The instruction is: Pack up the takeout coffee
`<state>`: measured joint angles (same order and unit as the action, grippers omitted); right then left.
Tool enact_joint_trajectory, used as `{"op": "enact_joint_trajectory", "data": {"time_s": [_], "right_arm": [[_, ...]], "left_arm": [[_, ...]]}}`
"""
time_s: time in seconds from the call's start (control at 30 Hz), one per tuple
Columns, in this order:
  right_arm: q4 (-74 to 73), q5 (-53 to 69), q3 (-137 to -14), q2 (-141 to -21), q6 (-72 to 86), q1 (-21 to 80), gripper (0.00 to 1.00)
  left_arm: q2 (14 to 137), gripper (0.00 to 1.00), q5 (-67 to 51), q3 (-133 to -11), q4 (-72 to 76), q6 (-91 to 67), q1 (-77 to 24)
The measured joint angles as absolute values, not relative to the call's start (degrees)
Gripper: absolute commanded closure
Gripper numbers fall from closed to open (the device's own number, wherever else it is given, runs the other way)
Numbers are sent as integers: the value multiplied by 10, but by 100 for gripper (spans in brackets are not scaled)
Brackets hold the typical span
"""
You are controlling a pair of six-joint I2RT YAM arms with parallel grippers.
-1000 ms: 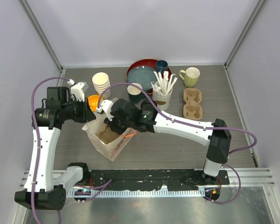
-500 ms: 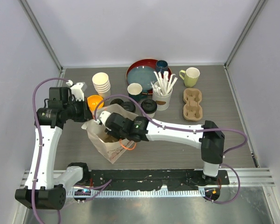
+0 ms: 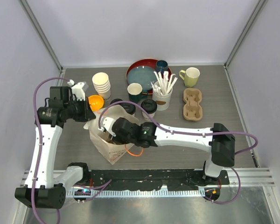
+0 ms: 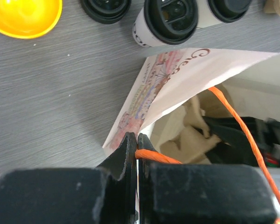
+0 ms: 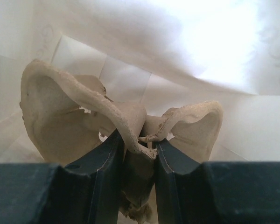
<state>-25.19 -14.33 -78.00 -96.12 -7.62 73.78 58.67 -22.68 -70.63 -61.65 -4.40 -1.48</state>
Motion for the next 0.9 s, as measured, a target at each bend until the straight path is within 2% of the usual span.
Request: {"op": "enact_joint_trajectory", "data": {"time_s": [0.5,0.77,0.9], "right_arm": [[-372,-127,-877,-1079,1,714,99],[-434,-128,-952,-1133,35,712,99],[-433,-127,-955,-1142,53,712,93]], "left_arm": [[582,100,-338,-740,-670,-22,-15],[578,100,-326,-725,-652,-4,-6],[578,100,-324,-725,-649,4,-6]]}}
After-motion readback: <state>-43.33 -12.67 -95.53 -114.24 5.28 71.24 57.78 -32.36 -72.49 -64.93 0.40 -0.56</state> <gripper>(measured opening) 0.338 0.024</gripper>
